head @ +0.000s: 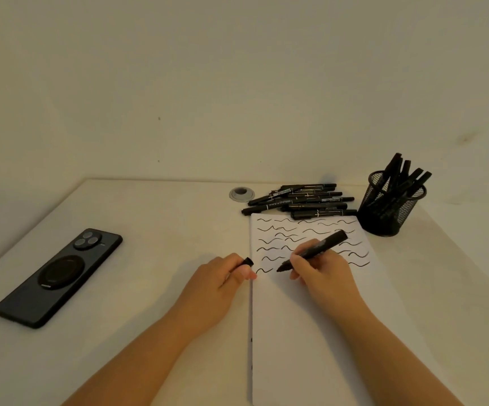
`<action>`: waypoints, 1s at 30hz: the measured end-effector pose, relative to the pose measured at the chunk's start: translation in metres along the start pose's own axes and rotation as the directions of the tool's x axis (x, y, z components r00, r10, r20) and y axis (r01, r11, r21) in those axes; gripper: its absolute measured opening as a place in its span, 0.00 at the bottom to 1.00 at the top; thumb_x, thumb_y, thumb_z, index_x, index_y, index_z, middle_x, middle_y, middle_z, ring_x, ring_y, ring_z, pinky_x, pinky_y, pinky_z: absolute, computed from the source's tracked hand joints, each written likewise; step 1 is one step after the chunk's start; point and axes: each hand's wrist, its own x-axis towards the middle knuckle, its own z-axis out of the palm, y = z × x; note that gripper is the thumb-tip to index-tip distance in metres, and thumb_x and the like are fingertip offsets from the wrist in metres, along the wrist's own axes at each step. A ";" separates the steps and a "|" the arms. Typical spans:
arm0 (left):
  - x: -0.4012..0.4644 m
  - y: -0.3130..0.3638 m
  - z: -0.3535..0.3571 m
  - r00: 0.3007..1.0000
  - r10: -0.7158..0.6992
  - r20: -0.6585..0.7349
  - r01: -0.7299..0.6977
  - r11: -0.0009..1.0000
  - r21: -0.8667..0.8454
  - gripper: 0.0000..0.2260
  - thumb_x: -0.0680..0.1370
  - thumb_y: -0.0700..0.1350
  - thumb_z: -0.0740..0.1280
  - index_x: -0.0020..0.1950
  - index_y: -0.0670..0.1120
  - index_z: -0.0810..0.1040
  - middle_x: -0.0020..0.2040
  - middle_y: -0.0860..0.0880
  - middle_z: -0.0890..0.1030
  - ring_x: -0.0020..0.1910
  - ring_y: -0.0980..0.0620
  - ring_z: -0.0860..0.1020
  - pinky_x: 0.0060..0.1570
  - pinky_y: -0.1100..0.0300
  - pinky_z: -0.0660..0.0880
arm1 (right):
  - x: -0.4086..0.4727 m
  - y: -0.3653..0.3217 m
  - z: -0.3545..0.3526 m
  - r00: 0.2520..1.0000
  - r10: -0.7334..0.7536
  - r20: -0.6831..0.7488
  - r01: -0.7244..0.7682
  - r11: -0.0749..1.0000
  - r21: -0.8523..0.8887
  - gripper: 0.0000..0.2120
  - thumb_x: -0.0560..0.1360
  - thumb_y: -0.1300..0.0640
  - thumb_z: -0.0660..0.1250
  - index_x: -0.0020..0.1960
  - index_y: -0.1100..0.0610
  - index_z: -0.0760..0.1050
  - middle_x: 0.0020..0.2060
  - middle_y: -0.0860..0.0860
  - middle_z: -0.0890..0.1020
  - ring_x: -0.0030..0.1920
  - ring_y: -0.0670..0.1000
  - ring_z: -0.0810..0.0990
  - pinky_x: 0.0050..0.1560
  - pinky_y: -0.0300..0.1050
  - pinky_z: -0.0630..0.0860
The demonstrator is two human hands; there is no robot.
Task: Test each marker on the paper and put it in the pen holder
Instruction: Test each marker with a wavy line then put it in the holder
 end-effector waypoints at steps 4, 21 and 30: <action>0.001 -0.002 0.001 1.000 0.009 -0.005 -0.009 1.000 0.001 0.10 0.80 0.49 0.57 0.43 0.57 0.75 0.47 0.63 0.81 0.45 0.60 0.77 0.47 0.56 0.74 | 0.000 -0.001 0.001 0.997 -0.036 0.062 0.040 0.997 -0.059 0.04 0.73 0.56 0.64 0.40 0.49 0.76 0.29 0.48 0.82 0.35 0.41 0.80 0.38 0.34 0.71; -0.002 -0.002 0.002 0.998 0.060 -0.006 -0.060 0.998 0.011 0.05 0.77 0.50 0.64 0.41 0.57 0.75 0.34 0.66 0.76 0.32 0.64 0.70 0.32 0.71 0.64 | -0.007 -0.009 -0.012 0.997 -0.018 -0.076 0.043 0.938 0.344 0.09 0.74 0.62 0.64 0.38 0.51 0.77 0.24 0.46 0.76 0.25 0.42 0.72 0.28 0.32 0.69; -0.003 0.006 0.002 0.996 0.087 0.030 -0.087 0.996 0.021 0.11 0.76 0.47 0.66 0.38 0.64 0.71 0.33 0.69 0.74 0.34 0.66 0.71 0.34 0.73 0.64 | -0.012 -0.011 -0.007 0.993 -0.074 0.090 0.020 0.869 0.495 0.17 0.77 0.63 0.59 0.33 0.51 0.78 0.24 0.51 0.77 0.26 0.47 0.71 0.26 0.36 0.67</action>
